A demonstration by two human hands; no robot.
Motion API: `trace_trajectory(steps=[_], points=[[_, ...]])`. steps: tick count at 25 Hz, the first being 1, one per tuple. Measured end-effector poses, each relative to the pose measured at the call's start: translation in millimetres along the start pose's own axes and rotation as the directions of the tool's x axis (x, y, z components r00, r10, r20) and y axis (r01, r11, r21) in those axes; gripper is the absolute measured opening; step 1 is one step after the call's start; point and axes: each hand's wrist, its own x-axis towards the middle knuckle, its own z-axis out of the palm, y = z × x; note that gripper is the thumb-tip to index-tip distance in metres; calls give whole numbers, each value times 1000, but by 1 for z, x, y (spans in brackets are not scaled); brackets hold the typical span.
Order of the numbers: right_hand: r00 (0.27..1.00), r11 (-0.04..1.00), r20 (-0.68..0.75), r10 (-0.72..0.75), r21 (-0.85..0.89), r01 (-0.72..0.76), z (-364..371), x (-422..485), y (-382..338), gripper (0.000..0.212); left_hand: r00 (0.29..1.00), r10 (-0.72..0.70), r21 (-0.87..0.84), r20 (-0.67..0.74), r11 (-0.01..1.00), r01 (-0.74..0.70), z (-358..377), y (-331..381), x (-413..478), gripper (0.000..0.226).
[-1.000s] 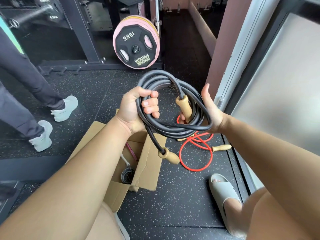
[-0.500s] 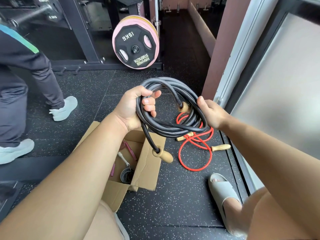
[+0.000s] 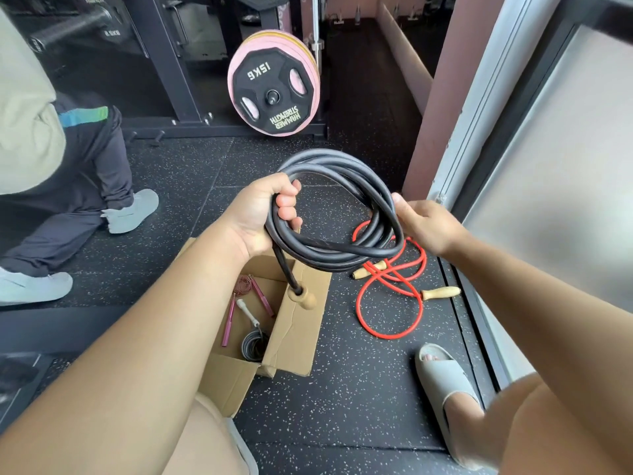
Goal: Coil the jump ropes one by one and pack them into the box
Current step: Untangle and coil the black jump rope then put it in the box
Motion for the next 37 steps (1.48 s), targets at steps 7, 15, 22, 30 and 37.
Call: trace_trajectory(steps=[7,15,22,30,37], points=[[737,970,635,233,-98,-222,53,-5,1,40,955,143,-95,-259,980,-172,-6,-6,9,18],[620,741,781,81,369,-561,86,-20,-38,53,947,236,-223,-218,933,-284,10,-5,2,17],[748,678,635,195,463,-570,95,-19,-49,40,944,234,-298,-232,907,-298,11,-2,4,16],[902,582,361,237,691,-429,95,-21,-65,83,911,249,-251,-330,907,-339,6,-11,15,22],[974,779,27,226,596,-197,75,-24,-67,109,826,241,-25,-509,956,-293,-8,-27,32,23]])
